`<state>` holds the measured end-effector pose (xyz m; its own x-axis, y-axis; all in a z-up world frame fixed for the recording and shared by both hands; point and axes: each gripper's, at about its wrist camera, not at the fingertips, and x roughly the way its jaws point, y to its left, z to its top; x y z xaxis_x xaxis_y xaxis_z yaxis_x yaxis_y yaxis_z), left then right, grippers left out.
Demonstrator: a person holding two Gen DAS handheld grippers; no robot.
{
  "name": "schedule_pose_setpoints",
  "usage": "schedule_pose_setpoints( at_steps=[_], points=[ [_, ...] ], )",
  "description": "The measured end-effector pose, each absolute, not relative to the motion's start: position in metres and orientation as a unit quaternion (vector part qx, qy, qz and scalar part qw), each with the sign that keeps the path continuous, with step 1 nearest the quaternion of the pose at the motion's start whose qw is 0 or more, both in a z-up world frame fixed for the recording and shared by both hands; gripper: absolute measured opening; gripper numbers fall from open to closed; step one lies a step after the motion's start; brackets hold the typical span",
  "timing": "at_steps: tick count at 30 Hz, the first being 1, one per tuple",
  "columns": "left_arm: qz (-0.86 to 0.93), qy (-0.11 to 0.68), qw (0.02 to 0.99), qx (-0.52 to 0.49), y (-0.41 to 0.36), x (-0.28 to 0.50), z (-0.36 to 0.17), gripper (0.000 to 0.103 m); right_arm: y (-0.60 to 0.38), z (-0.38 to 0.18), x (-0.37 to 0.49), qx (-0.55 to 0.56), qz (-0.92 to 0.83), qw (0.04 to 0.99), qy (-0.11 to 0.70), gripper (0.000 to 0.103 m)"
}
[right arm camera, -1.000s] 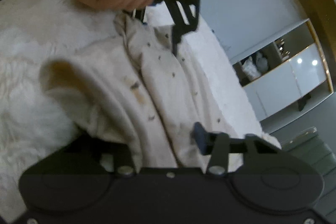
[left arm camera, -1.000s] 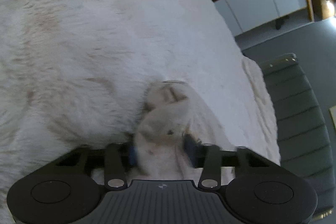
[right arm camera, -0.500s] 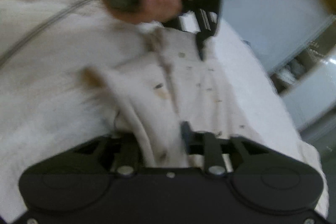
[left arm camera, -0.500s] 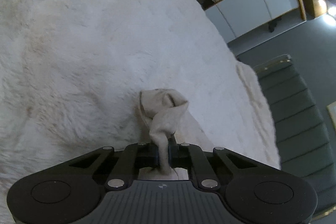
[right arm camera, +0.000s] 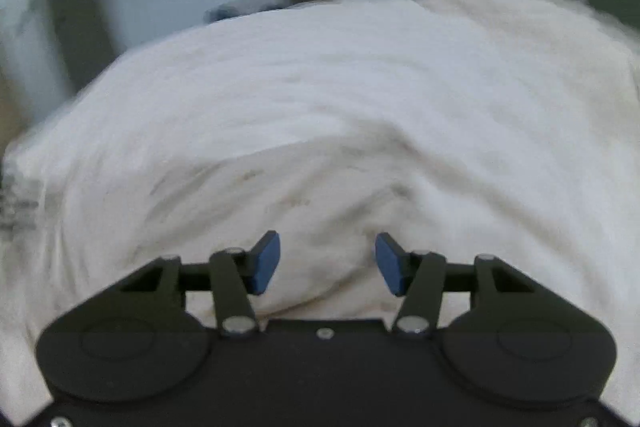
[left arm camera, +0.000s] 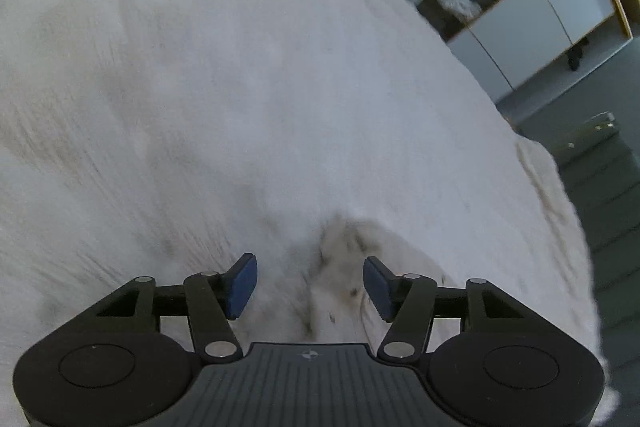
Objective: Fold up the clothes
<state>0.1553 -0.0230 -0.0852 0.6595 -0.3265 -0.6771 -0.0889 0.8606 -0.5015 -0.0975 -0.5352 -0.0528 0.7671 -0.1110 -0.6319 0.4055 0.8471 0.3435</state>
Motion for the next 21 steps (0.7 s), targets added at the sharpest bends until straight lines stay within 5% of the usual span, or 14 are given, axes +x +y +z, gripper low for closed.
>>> schedule_pose_setpoints(
  at_steps=[6,8,9,14,21],
  points=[
    [0.006,0.326,0.918,-0.226,-0.075,0.123,-0.027,0.059,-0.613,-0.118,-0.069,0.457,-0.100,0.843,0.265,0.054],
    [-0.021,0.311,0.919,-0.242,-0.111,0.109,-0.009,0.062,-0.617,-0.138,-0.053,0.461,-0.103,0.833,0.286,0.030],
    [-0.032,0.307,0.918,-0.249,-0.125,0.105,-0.003,0.063,-0.619,-0.144,-0.053,0.469,-0.107,0.828,0.288,0.006],
    [-0.149,0.344,0.899,-0.225,-0.253,0.097,0.015,0.067,-0.609,-0.139,-0.099,0.480,-0.084,0.844,0.223,0.000],
    [-0.319,0.455,0.823,-0.117,-0.475,0.145,0.008,0.067,-0.610,-0.125,-0.114,0.424,-0.069,0.870,0.241,0.000]
  ],
)
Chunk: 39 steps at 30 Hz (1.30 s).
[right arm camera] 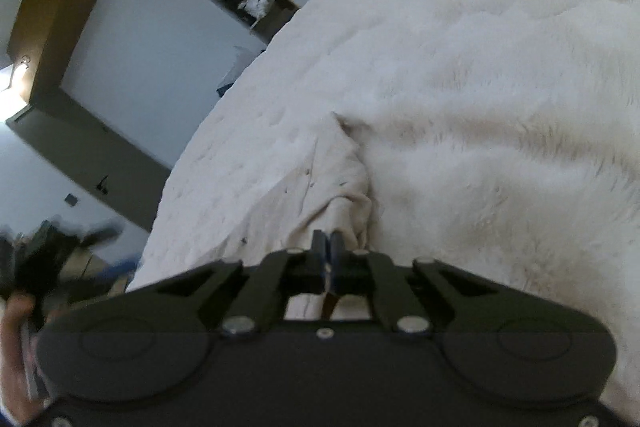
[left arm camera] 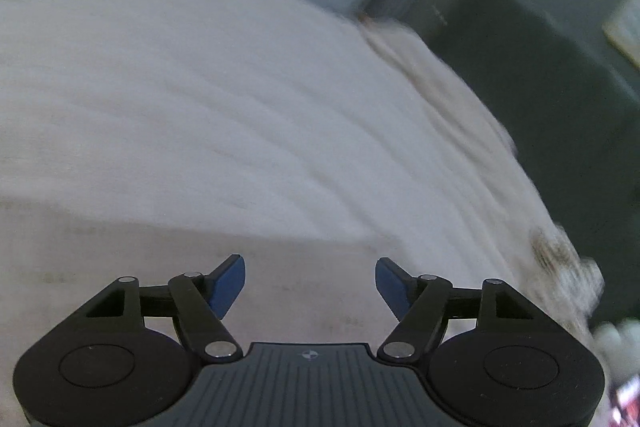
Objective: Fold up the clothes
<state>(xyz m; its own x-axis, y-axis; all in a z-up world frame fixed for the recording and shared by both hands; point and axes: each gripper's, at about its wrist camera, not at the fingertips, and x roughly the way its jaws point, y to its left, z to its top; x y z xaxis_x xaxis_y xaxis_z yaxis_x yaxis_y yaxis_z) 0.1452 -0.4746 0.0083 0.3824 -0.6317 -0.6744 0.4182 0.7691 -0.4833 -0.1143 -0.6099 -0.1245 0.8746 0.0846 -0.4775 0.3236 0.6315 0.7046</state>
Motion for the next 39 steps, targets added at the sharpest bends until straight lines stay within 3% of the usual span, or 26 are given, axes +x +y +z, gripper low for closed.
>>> schedule_pose_setpoints(
  at_steps=[4,8,14,16,18,21,30,31,33,36,39],
  points=[
    [-0.358,0.512,0.780,-0.040,-0.589,0.165,-0.010,0.067,-0.595,-0.111,-0.117,0.328,-0.082,0.899,0.277,0.000],
    [-0.299,0.545,0.780,0.075,-0.674,0.186,-0.046,0.065,-0.582,-0.103,-0.107,0.299,-0.070,0.908,0.284,0.000],
    [-0.222,0.545,0.799,0.126,-0.688,0.186,-0.078,0.058,-0.581,-0.095,-0.105,0.265,-0.060,0.919,0.286,0.000],
    [-0.210,0.534,0.808,0.132,-0.691,0.184,-0.078,0.039,-0.587,-0.095,-0.108,0.275,-0.057,0.916,0.286,0.000],
    [-0.185,0.516,0.823,0.150,-0.699,0.186,-0.078,0.007,-0.588,-0.094,-0.110,0.275,-0.051,0.915,0.290,0.000],
    [-0.168,0.514,0.832,0.126,-0.692,0.197,-0.078,0.003,-0.590,-0.090,-0.117,0.272,-0.040,0.917,0.290,0.000],
    [-0.163,0.532,0.828,0.065,-0.677,0.213,-0.079,0.003,-0.609,-0.082,-0.132,0.280,-0.011,0.913,0.298,0.000],
    [-0.173,0.539,0.822,0.066,-0.679,0.211,-0.079,0.007,-0.613,-0.084,-0.131,0.283,-0.010,0.911,0.301,0.000],
    [-0.191,0.545,0.813,0.070,-0.684,0.205,-0.077,0.029,-0.626,-0.088,-0.131,0.302,0.003,0.901,0.311,0.001],
    [-0.212,0.534,0.815,0.069,-0.683,0.194,-0.063,0.052,-0.637,-0.084,-0.138,0.318,-0.025,0.910,0.266,0.008],
    [-0.245,0.551,0.797,0.033,-0.670,0.188,-0.047,0.053,-0.648,-0.083,-0.138,0.345,-0.074,0.907,0.229,0.010]
  ],
)
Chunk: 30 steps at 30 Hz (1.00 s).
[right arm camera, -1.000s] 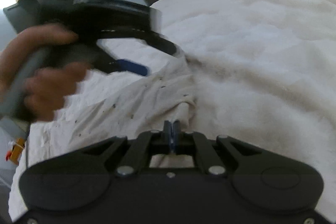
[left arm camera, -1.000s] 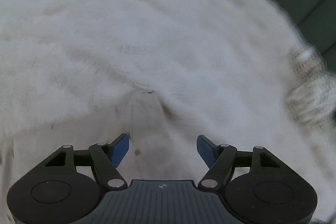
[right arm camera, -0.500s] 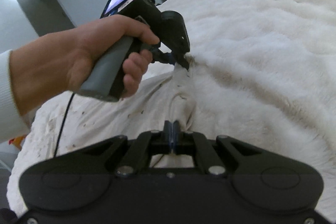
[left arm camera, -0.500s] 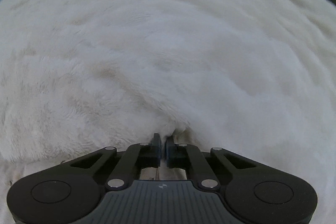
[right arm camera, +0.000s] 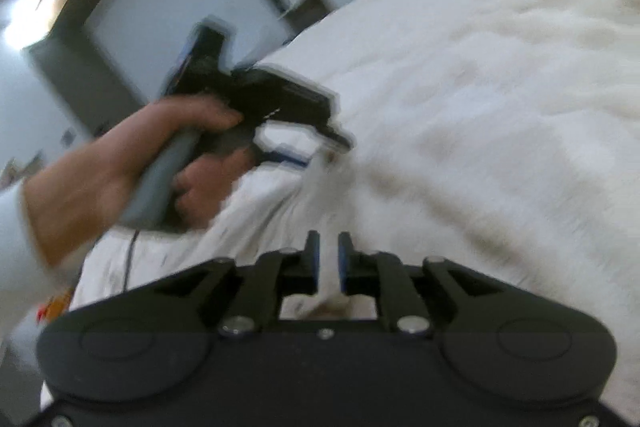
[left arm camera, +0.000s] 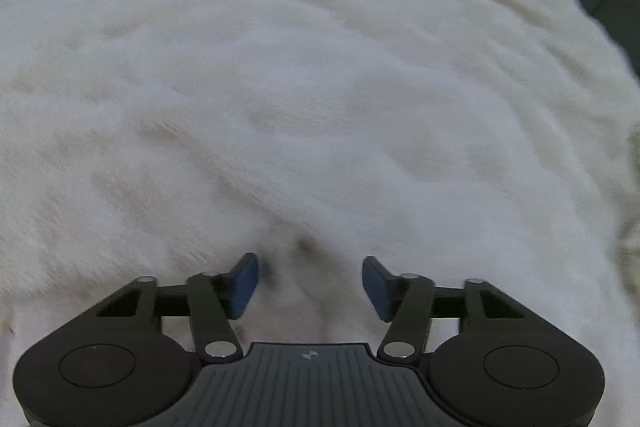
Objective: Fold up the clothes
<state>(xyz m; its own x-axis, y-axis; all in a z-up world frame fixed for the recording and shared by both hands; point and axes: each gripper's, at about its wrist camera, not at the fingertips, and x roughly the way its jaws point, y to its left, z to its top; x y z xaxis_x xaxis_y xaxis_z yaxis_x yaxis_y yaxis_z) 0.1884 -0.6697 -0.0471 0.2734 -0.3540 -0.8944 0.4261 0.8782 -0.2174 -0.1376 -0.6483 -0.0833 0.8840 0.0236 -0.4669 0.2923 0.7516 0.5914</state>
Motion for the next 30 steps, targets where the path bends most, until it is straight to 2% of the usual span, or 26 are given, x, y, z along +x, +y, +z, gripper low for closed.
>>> schedule_pose_setpoints(
  at_steps=[4,7,14,16,20,23,24,26,30],
  points=[
    [-0.282,0.521,0.805,0.007,-0.629,0.161,0.005,0.054,-0.639,-0.090,-0.116,0.355,-0.075,0.901,0.238,0.011],
    [-0.307,0.487,0.816,-0.044,-0.569,0.137,0.050,0.064,-0.619,-0.094,-0.097,0.325,-0.075,0.901,0.276,0.012],
    [-0.239,0.406,0.879,-0.078,-0.382,0.116,0.126,0.076,-0.586,-0.104,-0.085,0.201,-0.158,0.895,0.365,0.012],
    [-0.198,0.383,0.898,-0.088,-0.311,0.110,0.135,0.079,-0.584,-0.095,-0.100,0.184,-0.179,0.902,0.347,0.017],
    [-0.113,0.357,0.916,-0.141,-0.175,0.100,0.114,0.081,-0.547,-0.055,-0.129,0.153,-0.180,0.931,0.278,0.030],
    [-0.093,0.376,0.892,-0.233,-0.076,0.103,0.070,0.077,-0.470,-0.031,-0.128,0.060,-0.118,0.955,0.265,0.049],
    [-0.104,0.378,0.881,-0.264,-0.049,0.102,0.055,0.076,-0.434,-0.023,-0.125,0.019,-0.090,0.961,0.259,0.060],
    [-0.121,0.371,0.872,-0.296,-0.014,0.098,0.032,0.076,-0.370,-0.016,-0.123,-0.051,-0.043,0.968,0.241,0.070],
    [-0.125,0.389,0.859,-0.310,0.004,0.114,-0.025,0.076,-0.255,-0.013,-0.116,-0.152,0.050,0.961,0.226,0.074]
  ],
)
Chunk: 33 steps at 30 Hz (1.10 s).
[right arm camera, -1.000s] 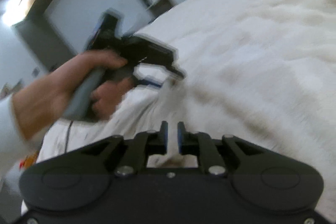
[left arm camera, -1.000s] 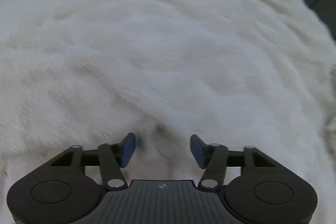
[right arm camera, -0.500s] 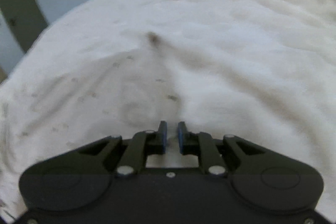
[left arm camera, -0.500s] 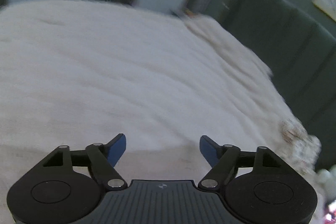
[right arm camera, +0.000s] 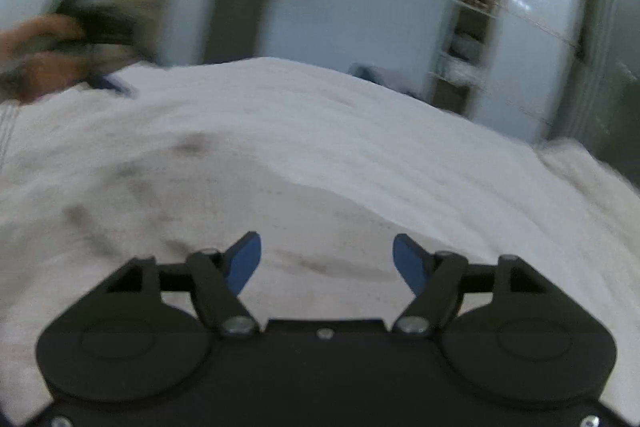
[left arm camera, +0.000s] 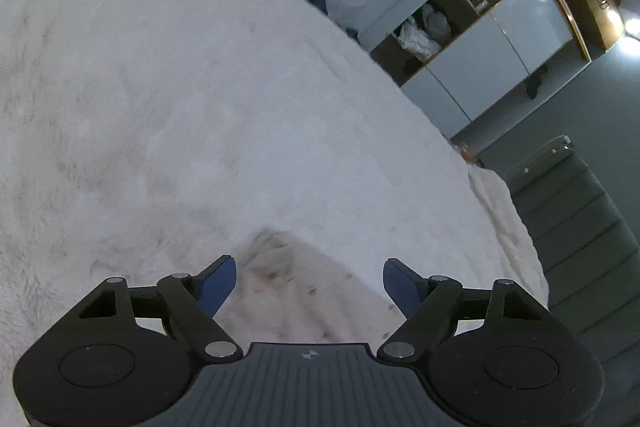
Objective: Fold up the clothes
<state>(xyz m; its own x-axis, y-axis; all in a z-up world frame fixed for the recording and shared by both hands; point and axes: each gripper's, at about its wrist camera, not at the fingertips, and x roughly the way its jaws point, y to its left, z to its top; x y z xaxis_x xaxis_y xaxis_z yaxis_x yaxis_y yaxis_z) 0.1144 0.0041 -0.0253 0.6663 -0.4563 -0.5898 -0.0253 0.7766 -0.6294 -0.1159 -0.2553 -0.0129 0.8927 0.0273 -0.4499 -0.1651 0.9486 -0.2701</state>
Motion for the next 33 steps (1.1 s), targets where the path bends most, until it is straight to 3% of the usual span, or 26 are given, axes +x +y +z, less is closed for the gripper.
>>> schedule_pose_setpoints(
  at_steps=[5,9,14,19,20,21,23,25,26,29,33],
  points=[
    [-0.163,0.406,0.836,-0.332,0.000,0.158,-0.066,0.076,-0.150,-0.047,-0.089,-0.235,0.118,0.926,0.269,0.076],
    [-0.144,0.437,0.854,-0.244,-0.023,0.187,-0.087,0.076,-0.102,-0.085,-0.077,-0.337,0.123,0.891,0.279,0.076],
    [-0.186,0.464,0.835,-0.230,-0.043,0.192,-0.111,0.076,-0.074,-0.120,-0.046,-0.390,0.093,0.864,0.304,0.076],
    [-0.215,0.452,0.818,-0.282,-0.045,0.201,-0.127,0.070,-0.062,-0.138,-0.025,-0.418,0.038,0.858,0.297,0.072],
    [-0.214,0.450,0.815,-0.295,-0.042,0.203,-0.129,0.065,-0.055,-0.143,-0.019,-0.429,0.028,0.855,0.291,0.071],
    [-0.211,0.451,0.813,-0.303,-0.041,0.205,-0.132,0.053,-0.052,-0.146,-0.017,-0.438,0.024,0.851,0.288,0.070],
    [-0.206,0.457,0.806,-0.315,-0.040,0.209,-0.137,0.031,-0.045,-0.153,-0.013,-0.464,0.013,0.842,0.274,0.051],
    [-0.210,0.456,0.806,-0.313,-0.041,0.207,-0.135,0.014,-0.050,-0.152,-0.009,-0.448,0.010,0.849,0.279,0.005],
    [-0.211,0.453,0.811,-0.306,-0.043,0.204,-0.131,0.008,-0.054,-0.152,-0.007,-0.434,0.010,0.855,0.284,0.004],
    [-0.214,0.427,0.829,-0.292,-0.041,0.190,-0.098,0.006,-0.069,-0.143,-0.010,-0.390,0.024,0.877,0.280,0.002],
    [-0.230,0.390,0.841,-0.297,-0.044,0.172,-0.048,0.005,-0.106,-0.090,-0.038,-0.299,0.013,0.927,0.227,0.002]
  ],
)
